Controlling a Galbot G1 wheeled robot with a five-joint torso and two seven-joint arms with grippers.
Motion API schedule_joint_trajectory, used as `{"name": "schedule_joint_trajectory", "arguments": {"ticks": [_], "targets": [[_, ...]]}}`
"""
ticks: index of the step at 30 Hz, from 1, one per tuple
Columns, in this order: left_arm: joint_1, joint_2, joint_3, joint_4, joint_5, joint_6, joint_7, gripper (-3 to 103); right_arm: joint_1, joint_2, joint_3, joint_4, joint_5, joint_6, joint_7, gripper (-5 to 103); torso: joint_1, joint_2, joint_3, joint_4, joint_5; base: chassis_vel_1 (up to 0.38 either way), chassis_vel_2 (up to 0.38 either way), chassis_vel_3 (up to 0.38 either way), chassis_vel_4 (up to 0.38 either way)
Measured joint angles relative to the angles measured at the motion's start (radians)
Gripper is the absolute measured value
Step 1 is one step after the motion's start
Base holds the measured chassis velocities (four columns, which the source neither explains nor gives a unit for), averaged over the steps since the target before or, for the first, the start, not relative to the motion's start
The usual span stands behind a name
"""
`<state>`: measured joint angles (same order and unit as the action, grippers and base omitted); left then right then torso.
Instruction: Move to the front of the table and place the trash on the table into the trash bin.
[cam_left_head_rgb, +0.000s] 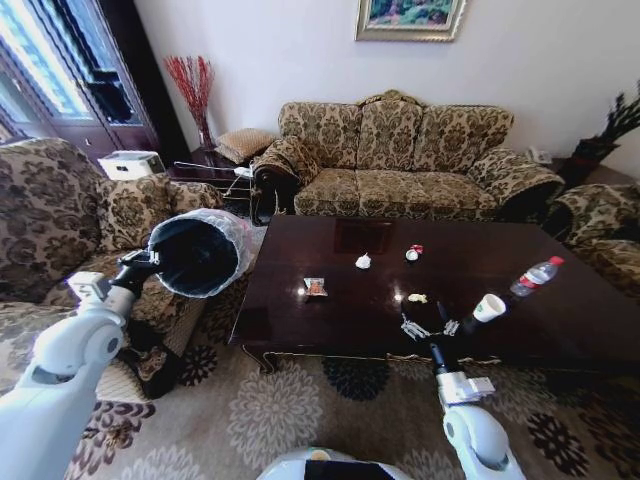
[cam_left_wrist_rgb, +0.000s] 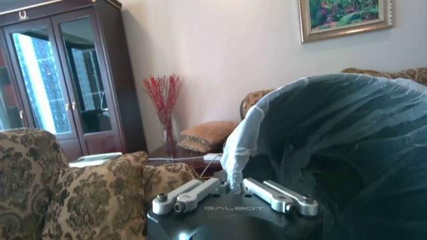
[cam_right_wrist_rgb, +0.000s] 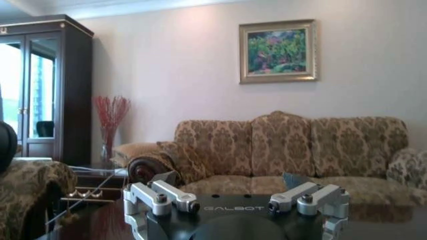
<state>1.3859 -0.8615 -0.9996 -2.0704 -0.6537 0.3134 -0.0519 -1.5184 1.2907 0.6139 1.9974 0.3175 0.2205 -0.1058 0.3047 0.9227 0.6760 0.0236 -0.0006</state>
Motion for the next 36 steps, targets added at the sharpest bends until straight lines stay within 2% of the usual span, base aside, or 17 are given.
{"name": "schedule_joint_trajectory", "arguments": {"ticks": [1,3,4,6,8,9,11,13,15,16,21,26,29,36], "targets": [[0.0,0.0,0.0,0.0,0.0,0.0,0.0,0,0.018,-0.018,-0.013,0.027,0.0,-0.036,0.017,100,0.0,0.0,0.0,0.0002,0.0003,0.0,0.0,0.0,0.0],[0.0,0.0,0.0,0.0,0.0,0.0,0.0,0,0.024,-0.024,-0.017,0.037,0.0,-0.05,0.023,100,0.0,0.0,0.0,0.0002,0.0003,0.0,0.0,0.0,0.0],[0.0,0.0,0.0,0.0,0.0,0.0,0.0,0,0.055,-0.055,-0.038,0.082,0.0,-0.112,0.052,100,0.0,0.0,0.0,0.0001,0.0004,0.0,0.0,0.0,0.0],[0.0,0.0,0.0,0.0,0.0,0.0,0.0,0,0.09,-0.089,-0.062,0.134,-0.001,-0.182,0.085,100,0.0,0.0,0.0,-0.0004,0.0006,0.0,0.0,0.0,0.0],[0.0,0.0,0.0,0.0,0.0,0.0,0.0,0,0.099,-0.097,-0.067,0.146,-0.001,-0.199,0.093,100,0.0,0.0,0.0,-0.0006,0.0007,0.0,0.0,0.0,0.0],[0.0,0.0,0.0,0.0,0.0,0.0,0.0,0,0.132,-0.13,-0.09,0.195,-0.001,-0.265,0.124,100,0.0,0.0,0.0,-0.0005,0.0007,0.0,0.0,0.0,0.0],[0.0,0.0,0.0,0.0,0.0,0.0,0.0,0,0.158,-0.155,-0.107,0.234,-0.001,-0.316,0.148,100,0.0,0.0,0.0,-0.0001,0.0003,0.0,0.0,0.0,0.0],[0.0,0.0,0.0,0.0,0.0,0.0,0.0,0,0.165,-0.169,-0.123,0.25,0.003,-0.342,0.142,100,0.0,0.0,0.0,0.0001,0.0001,0.0,0.0,0.0,0.0],[0.0,0.0,0.0,0.0,0.0,0.0,0.0,0,0.152,-0.183,-0.17,0.258,0.018,-0.373,0.093,100,0.0,0.0,0.0,-0.0003,0.0015,0.0,0.0,0.0,0.0],[0.0,0.0,0.0,0.0,0.0,0.0,0.0,0,0.147,-0.185,-0.173,0.26,0.018,-0.375,0.08,100,0.0,0.0,0.0,-0.0001,0.0006,0.0,0.0,0.0,0.0],[0.0,0.0,0.0,0.0,0.0,0.0,0.0,0,0.126,-0.183,-0.174,0.249,0.004,-0.361,0.033,100,0.0,0.0,0.0,-0.0006,0.0006,0.0,0.0,0.0,0.0],[0.0,0.0,0.0,0.0,0.0,0.0,0.0,0,0.162,-0.179,-0.151,0.078,-0.035,-0.261,-0.023,100,0.0,0.0,0.0,-0.0002,0.0005,0.0,0.0,0.0,0.0],[0.0,0.0,0.0,0.0,0.0,0.0,0.0,0,0.186,-0.179,-0.154,0.006,-0.035,-0.238,-0.044,100,0.0,0.0,0.0,-0.0002,0.0006,0.0,0.0,0.0,0.0],[0.0,0.0,0.0,0.0,0.0,0.0,0.0,0,0.278,-0.169,-0.252,-0.192,0.045,-0.167,-0.091,100,0.0,0.0,0.0,-0.0004,0.0005,0.0,0.0,0.0,0.0]]}}
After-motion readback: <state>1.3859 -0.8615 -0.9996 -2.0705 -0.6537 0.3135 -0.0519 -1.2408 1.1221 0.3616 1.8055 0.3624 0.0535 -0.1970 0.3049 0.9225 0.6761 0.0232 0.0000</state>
